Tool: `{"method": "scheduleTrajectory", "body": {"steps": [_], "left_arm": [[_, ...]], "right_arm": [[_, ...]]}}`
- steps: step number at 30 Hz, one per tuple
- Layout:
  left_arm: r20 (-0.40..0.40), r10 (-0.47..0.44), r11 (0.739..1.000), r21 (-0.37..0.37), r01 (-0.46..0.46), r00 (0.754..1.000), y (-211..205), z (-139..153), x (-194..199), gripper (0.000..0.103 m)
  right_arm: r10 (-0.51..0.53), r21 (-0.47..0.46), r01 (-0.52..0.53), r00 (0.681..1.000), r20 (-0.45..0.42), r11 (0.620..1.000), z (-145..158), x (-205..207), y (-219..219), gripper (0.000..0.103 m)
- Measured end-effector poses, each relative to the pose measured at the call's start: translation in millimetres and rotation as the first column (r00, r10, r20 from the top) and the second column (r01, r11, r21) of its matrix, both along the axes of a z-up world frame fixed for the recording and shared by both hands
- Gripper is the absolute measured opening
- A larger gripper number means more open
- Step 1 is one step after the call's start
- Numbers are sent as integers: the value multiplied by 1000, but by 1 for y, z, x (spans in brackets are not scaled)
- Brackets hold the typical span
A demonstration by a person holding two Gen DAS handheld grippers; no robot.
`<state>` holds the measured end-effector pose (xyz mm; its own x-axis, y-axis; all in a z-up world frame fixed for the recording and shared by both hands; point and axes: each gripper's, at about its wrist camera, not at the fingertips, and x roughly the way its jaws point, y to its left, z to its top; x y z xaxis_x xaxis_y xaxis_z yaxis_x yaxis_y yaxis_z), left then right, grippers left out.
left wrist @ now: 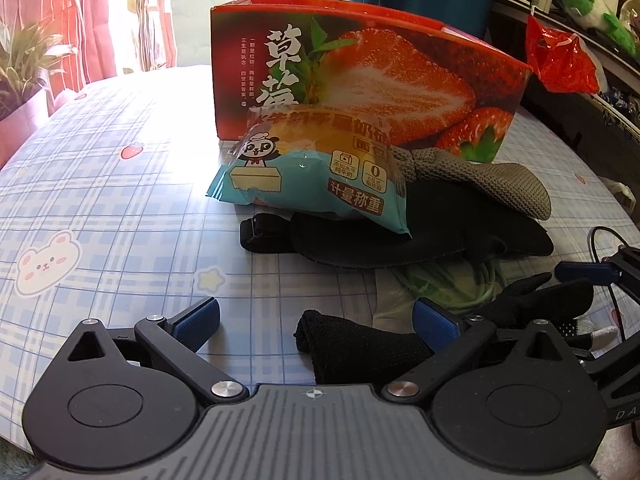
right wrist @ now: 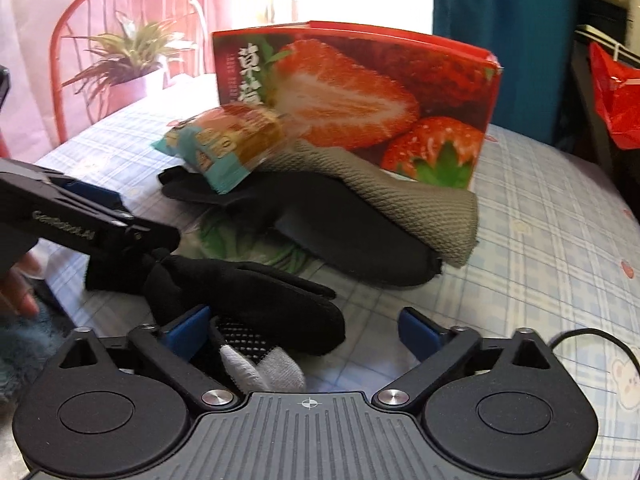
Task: Organize soft objects
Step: 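Move both open tools toward the black gloves beside the box, then grasp the black gloves with the right tool while the left tool grasps them too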
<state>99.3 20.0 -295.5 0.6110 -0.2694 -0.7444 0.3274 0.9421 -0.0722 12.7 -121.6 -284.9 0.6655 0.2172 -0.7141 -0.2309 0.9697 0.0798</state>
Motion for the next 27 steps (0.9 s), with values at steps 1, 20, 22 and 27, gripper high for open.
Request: {"method": "scheduleTrajectory", "body": {"steps": [1,20,22,27], "left_arm": [[-1,-1,1000,-2,1,1000,0,0,0,103],[37,103,985,-142,-97,994,32,16,-3,83],[52,94,983,-161,-85,994,35,23,-7,79],[27,25,989,-149,-21,999,31,23,-13,79]], "right_arm": [[8,10,-8,1000,-3,1000,1,0,-1,85],[1,215,6,999,-36,977,3,36,0,28],[-8,216,15,1000,-30,976,1,39,0,28],[-21,241,26,1000,-22,970,-2,37,-8,29]]}}
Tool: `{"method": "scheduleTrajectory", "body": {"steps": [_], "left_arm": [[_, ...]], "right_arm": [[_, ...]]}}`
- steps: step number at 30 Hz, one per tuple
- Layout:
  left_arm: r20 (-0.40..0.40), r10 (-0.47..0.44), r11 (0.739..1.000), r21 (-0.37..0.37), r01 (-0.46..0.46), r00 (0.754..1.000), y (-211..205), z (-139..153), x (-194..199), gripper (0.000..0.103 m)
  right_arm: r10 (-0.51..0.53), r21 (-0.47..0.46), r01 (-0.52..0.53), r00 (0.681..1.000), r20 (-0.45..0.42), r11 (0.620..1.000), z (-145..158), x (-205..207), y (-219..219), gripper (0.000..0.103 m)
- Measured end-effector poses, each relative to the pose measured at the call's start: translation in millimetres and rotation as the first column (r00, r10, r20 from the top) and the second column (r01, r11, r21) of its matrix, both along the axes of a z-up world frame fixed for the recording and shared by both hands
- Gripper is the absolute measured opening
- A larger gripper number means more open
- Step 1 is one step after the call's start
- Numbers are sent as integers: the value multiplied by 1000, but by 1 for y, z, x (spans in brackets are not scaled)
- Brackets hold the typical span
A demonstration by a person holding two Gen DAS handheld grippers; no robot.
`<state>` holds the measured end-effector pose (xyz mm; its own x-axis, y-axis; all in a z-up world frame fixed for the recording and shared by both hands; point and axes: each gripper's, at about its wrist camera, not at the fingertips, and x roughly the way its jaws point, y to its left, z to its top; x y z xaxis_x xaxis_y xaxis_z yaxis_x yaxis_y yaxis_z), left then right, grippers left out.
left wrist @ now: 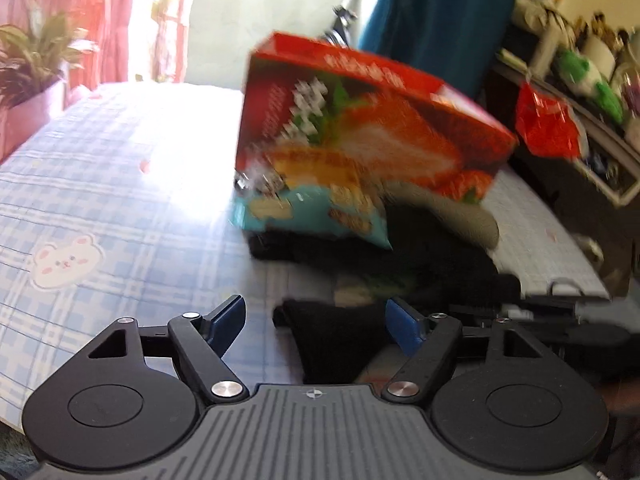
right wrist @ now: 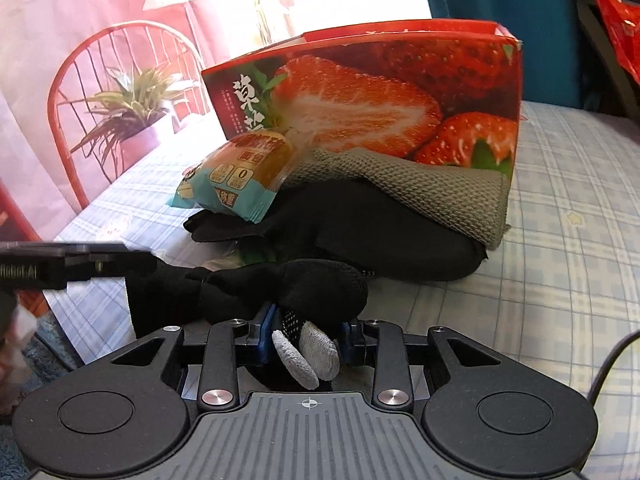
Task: Organize soft objects
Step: 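Grasp the black gloves with the right tool while the left tool grasps them too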
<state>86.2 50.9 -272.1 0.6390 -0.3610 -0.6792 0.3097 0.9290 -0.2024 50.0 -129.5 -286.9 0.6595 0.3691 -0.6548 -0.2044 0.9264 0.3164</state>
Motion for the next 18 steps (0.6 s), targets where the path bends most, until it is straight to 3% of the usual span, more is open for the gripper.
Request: {"method": "scheduleTrajectory", "body": {"steps": [2,5,8,9,12,18], "left_arm": [[-20,-16,1000,19,17,1000,-5,-5,1,78],[-29,-48,999,8,48,998,-7,-9,2,62],[-51,-58,998,17,59,997,-11,-15,4,31],[-65,-60,998,12,61,996,-10,-18,5,26],[-60,-61,998,1,61,996,-9,-19,6,26],[-56,-61,998,1,62,997,-13,-20,9,26]], "right_arm": [[-5,-5,6,1000,6,1000,0,-3,-1,29],[-17,-12,17,1000,15,1000,-1,-6,-1,30],[-34,-9,35,999,23,999,-1,-12,-5,36],[-43,-11,43,999,23,999,-1,-13,-6,40],[-81,4,81,997,17,997,2,-18,-14,44],[-145,35,144,989,25,989,6,-28,-29,45]]}}
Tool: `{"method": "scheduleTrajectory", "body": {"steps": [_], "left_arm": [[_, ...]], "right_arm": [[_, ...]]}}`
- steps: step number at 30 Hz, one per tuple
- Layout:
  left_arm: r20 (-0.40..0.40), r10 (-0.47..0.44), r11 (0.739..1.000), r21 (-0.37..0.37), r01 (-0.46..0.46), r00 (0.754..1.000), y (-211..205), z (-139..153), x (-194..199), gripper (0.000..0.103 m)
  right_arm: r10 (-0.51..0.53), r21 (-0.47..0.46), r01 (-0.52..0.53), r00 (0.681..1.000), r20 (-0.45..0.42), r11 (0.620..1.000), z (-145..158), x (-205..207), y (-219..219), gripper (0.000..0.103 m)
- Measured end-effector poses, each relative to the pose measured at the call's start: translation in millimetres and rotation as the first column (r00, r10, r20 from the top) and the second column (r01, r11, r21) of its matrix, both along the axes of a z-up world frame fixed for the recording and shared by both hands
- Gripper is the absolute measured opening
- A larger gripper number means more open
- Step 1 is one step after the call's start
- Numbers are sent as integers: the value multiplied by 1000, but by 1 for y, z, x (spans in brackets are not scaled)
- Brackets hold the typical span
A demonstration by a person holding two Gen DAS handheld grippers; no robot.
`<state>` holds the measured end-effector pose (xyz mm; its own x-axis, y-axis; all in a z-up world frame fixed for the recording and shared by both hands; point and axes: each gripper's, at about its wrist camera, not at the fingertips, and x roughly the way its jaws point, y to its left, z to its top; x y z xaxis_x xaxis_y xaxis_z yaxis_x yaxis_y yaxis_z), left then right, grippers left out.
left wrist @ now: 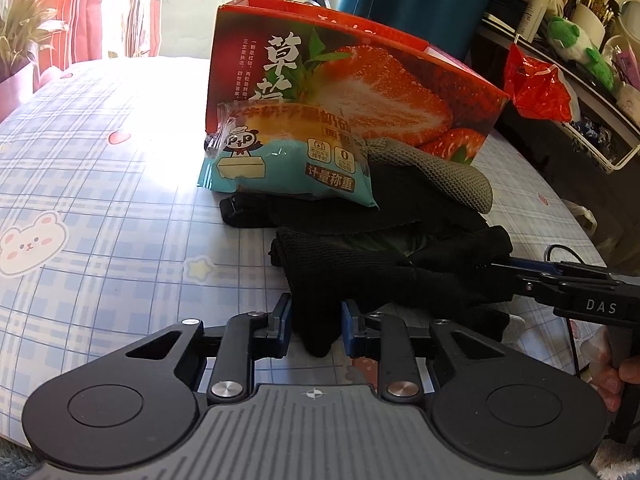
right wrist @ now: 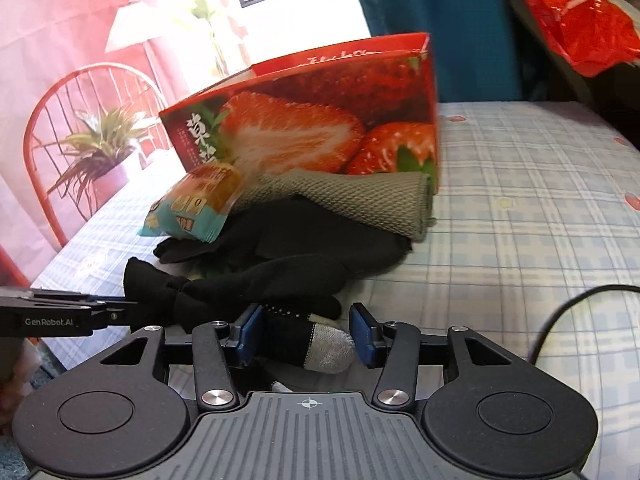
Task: Organize soft objects
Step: 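Grasp the black gloves with the right tool while the left tool grasps them too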
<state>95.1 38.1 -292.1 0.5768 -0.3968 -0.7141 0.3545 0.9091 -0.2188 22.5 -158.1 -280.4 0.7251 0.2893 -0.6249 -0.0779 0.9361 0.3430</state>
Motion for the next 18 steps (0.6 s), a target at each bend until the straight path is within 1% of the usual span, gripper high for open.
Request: {"method": "scheduleTrajectory", "body": {"steps": [7,13,15,18], "left_arm": [[1,-1,1000,-5,1,1000,2,2,-1,26],[5,0,1000,-3,0,1000,1,2,-2,26],[6,0,1000,-3,0,1000,1,2,-2,26],[5,1,1000,-3,-1,1000,1,2,-2,26]], "right_arm": [[47,-19,-48,999,-17,999,-6,2,10,38],[94,-24,-95,995,-14,995,-5,1,17,25],[114,-40,-114,993,-8,993,-5,1,20,19],[137,-71,-136,991,6,988,-4,-1,23,14]]}}
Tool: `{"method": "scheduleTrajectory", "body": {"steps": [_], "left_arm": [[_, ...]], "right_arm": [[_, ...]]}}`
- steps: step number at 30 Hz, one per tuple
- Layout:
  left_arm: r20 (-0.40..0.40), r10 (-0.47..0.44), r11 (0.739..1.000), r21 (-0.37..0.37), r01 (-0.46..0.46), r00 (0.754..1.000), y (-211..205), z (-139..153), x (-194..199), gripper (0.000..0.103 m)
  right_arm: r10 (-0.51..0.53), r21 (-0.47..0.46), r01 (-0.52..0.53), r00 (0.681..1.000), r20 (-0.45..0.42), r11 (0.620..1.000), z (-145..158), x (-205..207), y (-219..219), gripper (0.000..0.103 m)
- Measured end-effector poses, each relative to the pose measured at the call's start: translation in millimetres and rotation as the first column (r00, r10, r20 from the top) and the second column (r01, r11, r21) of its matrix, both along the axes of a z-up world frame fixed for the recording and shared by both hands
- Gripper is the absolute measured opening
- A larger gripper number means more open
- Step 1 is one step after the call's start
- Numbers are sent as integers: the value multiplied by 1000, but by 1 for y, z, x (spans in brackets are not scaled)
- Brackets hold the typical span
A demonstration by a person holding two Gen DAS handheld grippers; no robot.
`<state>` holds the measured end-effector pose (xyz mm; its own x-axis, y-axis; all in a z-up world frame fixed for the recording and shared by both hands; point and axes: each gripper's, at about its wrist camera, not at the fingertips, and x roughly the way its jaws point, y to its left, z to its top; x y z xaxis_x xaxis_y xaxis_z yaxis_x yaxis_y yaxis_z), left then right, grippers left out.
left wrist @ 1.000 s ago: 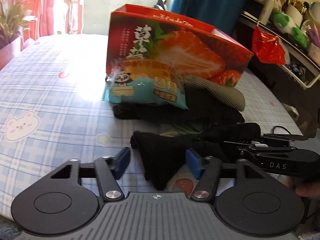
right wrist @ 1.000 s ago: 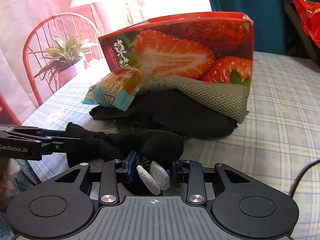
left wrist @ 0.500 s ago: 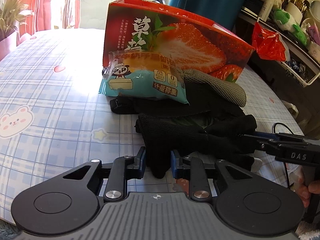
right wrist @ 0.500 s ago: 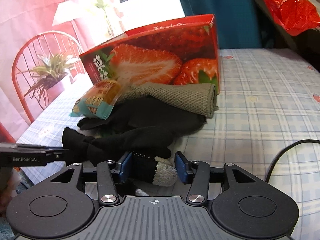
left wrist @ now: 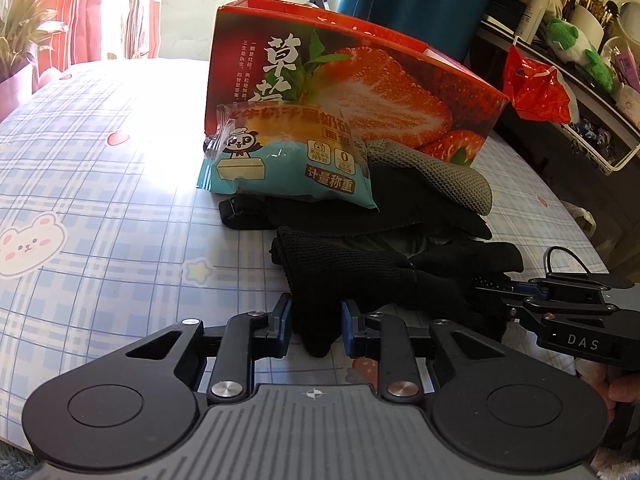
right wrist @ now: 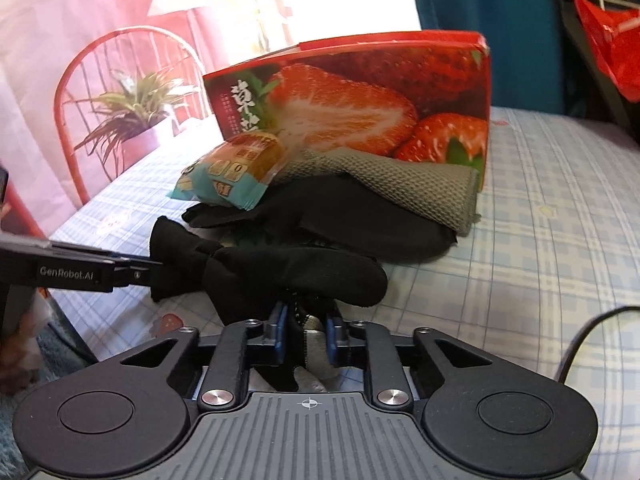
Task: Organize soft objects
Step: 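Lift the black gloves into the red box and open both tools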
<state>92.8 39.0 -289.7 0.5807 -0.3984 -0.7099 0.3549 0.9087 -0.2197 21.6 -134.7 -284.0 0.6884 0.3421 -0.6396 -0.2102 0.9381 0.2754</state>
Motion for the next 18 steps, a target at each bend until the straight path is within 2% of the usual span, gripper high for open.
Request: {"method": "scheduleTrajectory", "body": {"steps": [3,6,18], "left_arm": [[0,0,1000,0,0,1000,0,0,0,26],[7,2,1000,-10,-2,1000,1,2,-1,21],[213,-13,999,-46,23,977,1,58,-6,20]], "right_arm": [[4,7,-4,1000,6,1000,1,-1,-2,12],[7,28,-8,1000,25,1000,4,-3,-4,9],[40,30,-48,976,215,998,57,0,-14,9]]}}
